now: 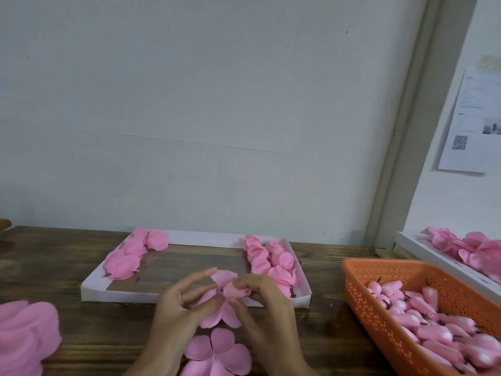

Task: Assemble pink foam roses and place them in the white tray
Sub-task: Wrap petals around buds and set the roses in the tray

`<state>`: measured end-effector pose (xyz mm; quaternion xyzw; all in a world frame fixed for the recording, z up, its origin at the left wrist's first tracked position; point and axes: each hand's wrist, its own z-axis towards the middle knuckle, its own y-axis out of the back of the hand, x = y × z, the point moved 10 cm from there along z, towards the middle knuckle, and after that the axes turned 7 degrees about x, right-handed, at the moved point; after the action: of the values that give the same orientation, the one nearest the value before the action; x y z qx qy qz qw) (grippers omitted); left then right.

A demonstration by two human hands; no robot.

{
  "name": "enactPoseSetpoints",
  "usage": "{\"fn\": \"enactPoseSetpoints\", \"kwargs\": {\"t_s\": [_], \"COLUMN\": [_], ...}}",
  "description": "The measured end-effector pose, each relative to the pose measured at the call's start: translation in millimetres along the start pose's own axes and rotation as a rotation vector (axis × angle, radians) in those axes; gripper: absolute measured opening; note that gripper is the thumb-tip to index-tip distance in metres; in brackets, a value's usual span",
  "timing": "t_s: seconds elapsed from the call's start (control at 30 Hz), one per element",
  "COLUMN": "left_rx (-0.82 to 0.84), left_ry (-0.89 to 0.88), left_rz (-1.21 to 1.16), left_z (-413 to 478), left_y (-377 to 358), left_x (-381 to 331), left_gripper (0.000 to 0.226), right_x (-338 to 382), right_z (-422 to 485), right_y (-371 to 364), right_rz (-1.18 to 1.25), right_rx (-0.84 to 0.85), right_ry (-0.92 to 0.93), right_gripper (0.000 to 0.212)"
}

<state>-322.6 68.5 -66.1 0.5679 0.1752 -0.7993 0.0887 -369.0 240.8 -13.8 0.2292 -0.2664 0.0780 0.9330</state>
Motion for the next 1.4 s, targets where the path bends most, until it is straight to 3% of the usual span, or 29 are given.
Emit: {"fn": "enactPoseSetpoints", "kwargs": {"t_s": [0.1, 0.33, 0.47, 0.63, 0.87, 1.07, 1.23, 1.4], "left_rx": [0.046, 0.139, 0.157, 0.177, 0.133, 0.163, 0.133, 0.029], "left_ry": [-0.008, -0.057, -0.112, -0.168, -0.105, -0.098, -0.064, 0.03], "left_rz": [0.052, 0.018, 0.175, 0.267, 0.125, 0.123, 0.058, 0.035], "left_z": [-2, -4, -3, -2, 0, 0, 3, 4], "left_y": [-6, -19, -18, -18, -13, -15, -8, 4], "left_x": [-3, -11, -14, -20, -14, -15, -6, 9], "left_gripper": [0.052, 0.073, 0.05, 0.037, 0.036, 0.042, 0.059, 0.047], "right_x": [-5, -9, -22, -25, -13, -17, -12, -17], "right_z": [-1, 2, -2, 1, 6, 5, 7, 5], "right_y": [0, -3, -6, 3, 9, -12, -11, -9], "right_rz": [0.021, 0.211, 0.284, 0.264, 0.125, 0.399, 0.484, 0.511], "right_rx": [0.012, 0.044, 0.042, -0.018, -0.024, 0.171, 0.148, 0.099], "right_ry": [-0.07, -0.174, -0.289, -0.262, -0.174, -0.298, -0.307, -0.322], "right_gripper": [0.029, 0.048, 0.054, 0.059, 0.025, 0.016, 0.018, 0.021]}}
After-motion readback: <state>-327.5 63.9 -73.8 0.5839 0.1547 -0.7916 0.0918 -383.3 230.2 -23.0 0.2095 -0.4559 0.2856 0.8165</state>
